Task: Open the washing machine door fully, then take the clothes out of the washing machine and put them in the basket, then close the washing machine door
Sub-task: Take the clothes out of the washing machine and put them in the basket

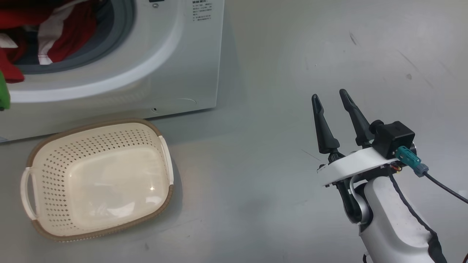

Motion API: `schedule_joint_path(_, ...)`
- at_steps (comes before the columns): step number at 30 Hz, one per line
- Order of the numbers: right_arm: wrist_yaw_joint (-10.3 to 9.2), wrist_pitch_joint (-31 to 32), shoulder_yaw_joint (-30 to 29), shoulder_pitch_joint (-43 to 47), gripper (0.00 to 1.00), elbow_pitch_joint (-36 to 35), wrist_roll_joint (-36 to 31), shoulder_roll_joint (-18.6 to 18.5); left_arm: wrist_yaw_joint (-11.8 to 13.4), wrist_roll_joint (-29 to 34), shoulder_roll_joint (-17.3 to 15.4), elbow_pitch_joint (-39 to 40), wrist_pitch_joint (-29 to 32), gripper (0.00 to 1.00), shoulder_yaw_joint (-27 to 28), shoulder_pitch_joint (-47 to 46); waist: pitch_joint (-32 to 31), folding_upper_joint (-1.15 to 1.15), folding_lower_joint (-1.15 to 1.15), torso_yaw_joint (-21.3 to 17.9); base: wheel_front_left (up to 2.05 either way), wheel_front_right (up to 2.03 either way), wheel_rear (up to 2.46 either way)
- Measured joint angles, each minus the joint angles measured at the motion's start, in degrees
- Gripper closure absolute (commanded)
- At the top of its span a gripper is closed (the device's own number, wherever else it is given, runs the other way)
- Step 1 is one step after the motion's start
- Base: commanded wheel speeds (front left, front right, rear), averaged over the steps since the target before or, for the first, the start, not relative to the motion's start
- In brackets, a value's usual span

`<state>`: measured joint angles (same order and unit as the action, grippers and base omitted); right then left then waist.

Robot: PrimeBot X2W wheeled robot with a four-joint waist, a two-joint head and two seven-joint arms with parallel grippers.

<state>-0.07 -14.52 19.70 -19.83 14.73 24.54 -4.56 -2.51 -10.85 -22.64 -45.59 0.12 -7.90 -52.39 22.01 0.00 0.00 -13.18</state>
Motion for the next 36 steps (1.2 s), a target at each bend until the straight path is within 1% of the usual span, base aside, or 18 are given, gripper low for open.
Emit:
schedule_joint_path(5,0.03,0.0,-0.77,1.9,0.0,0.25,-0.09,-0.21,-0.32,-1.04,2.23,0.4,-4.59,1.0,0.1,2.71,-2.83,0.0,0.0,1.57,0.0,0.0,0.0)
schedule_joint_path(8,0.55,0.0,-0.77,2.97,0.0,0.57,-0.25,-0.31,-0.35,-1.9,3.65,1.19,-7.35,1.0,0.34,4.38,-4.38,0.0,0.0,2.56,0.0,0.0,0.0)
schedule_joint_path(15,1.0,0.0,-0.9,4.79,0.0,0.99,-0.51,-0.29,-0.35,-2.37,5.08,3.71,-13.7,1.0,0.7,7.92,-7.78,0.0,0.0,4.49,0.0,0.0,0.0)
schedule_joint_path(25,1.54,0.0,-1.01,6.72,0.0,1.34,-0.52,-0.23,-0.21,-2.76,6.57,9.4,-14.34,1.0,1.38,10.69,-11.5,0.0,0.0,6.13,0.0,0.0,0.0)
schedule_joint_path(28,1.79,0.0,-1.01,7.15,0.0,1.31,-0.55,-0.11,0.57,-2.79,6.57,11.68,-14.38,1.0,2.16,11.01,-11.95,0.0,0.0,6.36,0.0,0.0,0.0)
schedule_joint_path(31,1.8,0.0,-1.02,7.42,0.0,1.31,-0.69,-0.04,0.74,-2.87,6.6,13.43,-14.39,1.0,2.29,11.02,-12.12,0.0,0.0,6.44,0.0,0.0,0.0)
schedule_joint_path(36,1.99,0.0,-1.02,7.54,0.0,1.29,-0.94,0.01,0.76,-2.88,7.54,16.42,-14.39,1.0,1.96,12.0,-12.37,0.0,0.0,6.6,0.0,0.0,0.0)
